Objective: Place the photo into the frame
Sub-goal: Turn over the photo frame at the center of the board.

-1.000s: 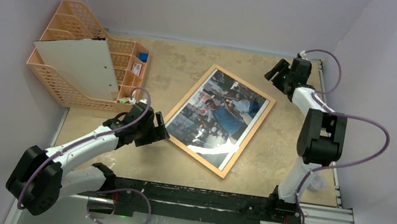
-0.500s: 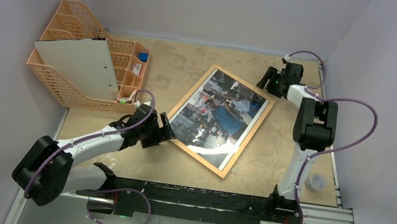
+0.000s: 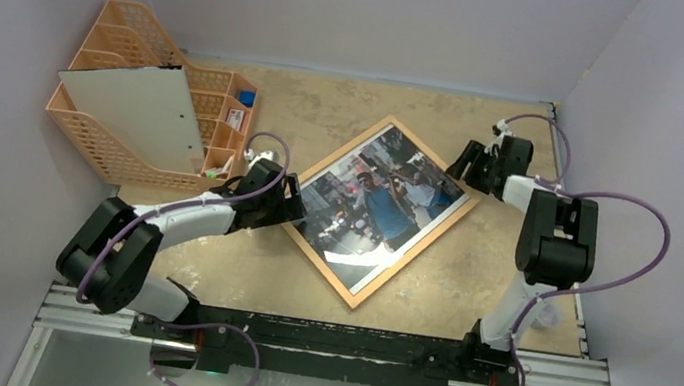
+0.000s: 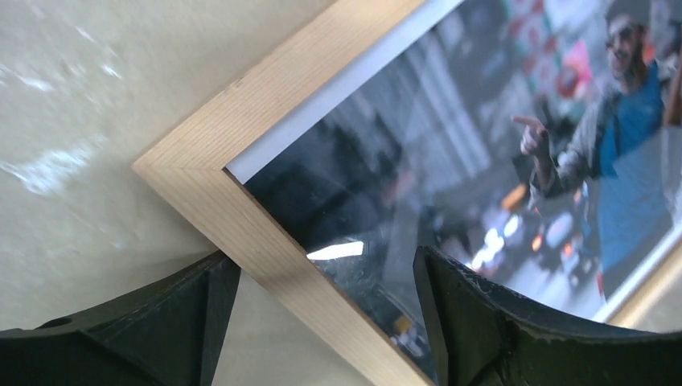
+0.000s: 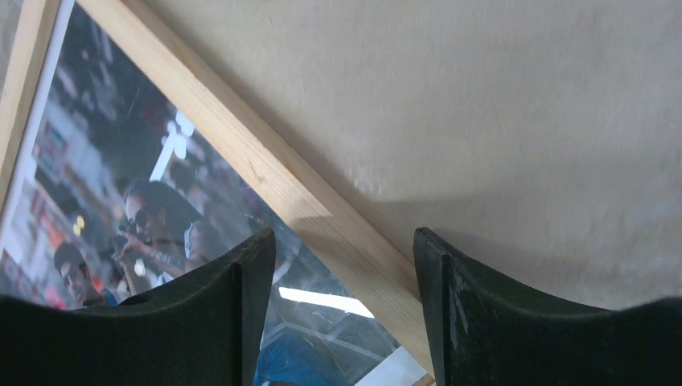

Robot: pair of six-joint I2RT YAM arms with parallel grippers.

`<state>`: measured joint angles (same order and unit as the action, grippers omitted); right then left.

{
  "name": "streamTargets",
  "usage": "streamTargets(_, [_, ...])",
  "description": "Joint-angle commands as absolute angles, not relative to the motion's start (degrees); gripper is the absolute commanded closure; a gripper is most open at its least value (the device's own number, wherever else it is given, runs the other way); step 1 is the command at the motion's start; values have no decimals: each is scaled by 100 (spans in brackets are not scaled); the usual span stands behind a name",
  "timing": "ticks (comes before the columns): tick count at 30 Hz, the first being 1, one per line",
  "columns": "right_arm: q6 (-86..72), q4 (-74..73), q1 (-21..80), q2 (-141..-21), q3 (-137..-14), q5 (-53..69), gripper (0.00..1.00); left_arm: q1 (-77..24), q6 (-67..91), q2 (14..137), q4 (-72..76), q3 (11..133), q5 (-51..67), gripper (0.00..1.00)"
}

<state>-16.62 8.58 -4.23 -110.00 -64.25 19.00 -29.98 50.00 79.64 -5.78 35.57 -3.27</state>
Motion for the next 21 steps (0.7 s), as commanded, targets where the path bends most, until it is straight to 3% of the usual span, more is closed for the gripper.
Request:
streamTargets(1, [-2143,685,-211,-10388,-5627,2508,35,-2939,4562,8325,-222,4116,-622,17])
streamTargets(13, [-2932,889,-202,-8773,-3681,2738,37,-2865,3309,9849,-376,5856,-285,17])
streamTargets(21, [-3142,999,-193,-8016,-3110,2753,37,-2857,2882,10650,-417,6910,-374,17])
